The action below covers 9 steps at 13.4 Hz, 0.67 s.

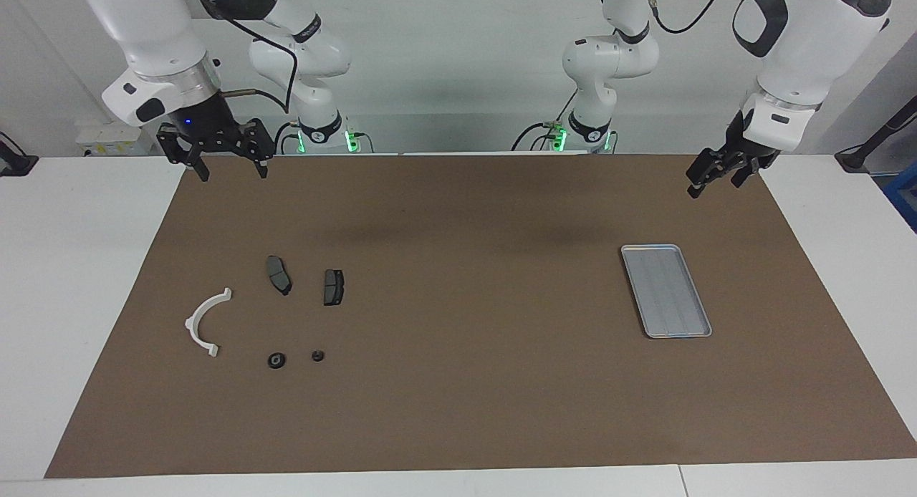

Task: Pick bearing gear from pile to tray

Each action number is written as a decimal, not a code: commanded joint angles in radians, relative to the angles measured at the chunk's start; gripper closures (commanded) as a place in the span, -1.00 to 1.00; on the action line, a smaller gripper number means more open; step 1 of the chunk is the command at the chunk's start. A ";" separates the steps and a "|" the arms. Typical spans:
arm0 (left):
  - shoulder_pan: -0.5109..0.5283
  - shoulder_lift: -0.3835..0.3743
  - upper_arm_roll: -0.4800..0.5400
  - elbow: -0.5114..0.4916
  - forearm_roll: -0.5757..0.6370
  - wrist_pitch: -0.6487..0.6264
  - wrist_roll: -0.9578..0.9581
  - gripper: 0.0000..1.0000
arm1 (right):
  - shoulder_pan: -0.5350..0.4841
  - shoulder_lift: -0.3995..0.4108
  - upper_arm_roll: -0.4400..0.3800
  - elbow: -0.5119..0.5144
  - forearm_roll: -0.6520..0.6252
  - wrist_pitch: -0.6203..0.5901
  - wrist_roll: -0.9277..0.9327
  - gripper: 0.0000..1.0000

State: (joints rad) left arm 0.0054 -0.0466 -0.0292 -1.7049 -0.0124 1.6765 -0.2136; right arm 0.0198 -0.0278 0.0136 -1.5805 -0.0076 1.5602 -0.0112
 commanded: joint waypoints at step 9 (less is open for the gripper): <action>-0.007 -0.015 0.005 -0.019 -0.008 0.014 0.006 -1.00 | 0.015 -0.064 0.006 -0.160 0.005 0.114 0.002 -1.00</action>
State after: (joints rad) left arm 0.0054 -0.0466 -0.0292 -1.7049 -0.0124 1.6765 -0.2136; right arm 0.0235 -0.0604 0.0172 -1.6388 -0.0073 1.5803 -0.0248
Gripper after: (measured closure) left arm 0.000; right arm 0.000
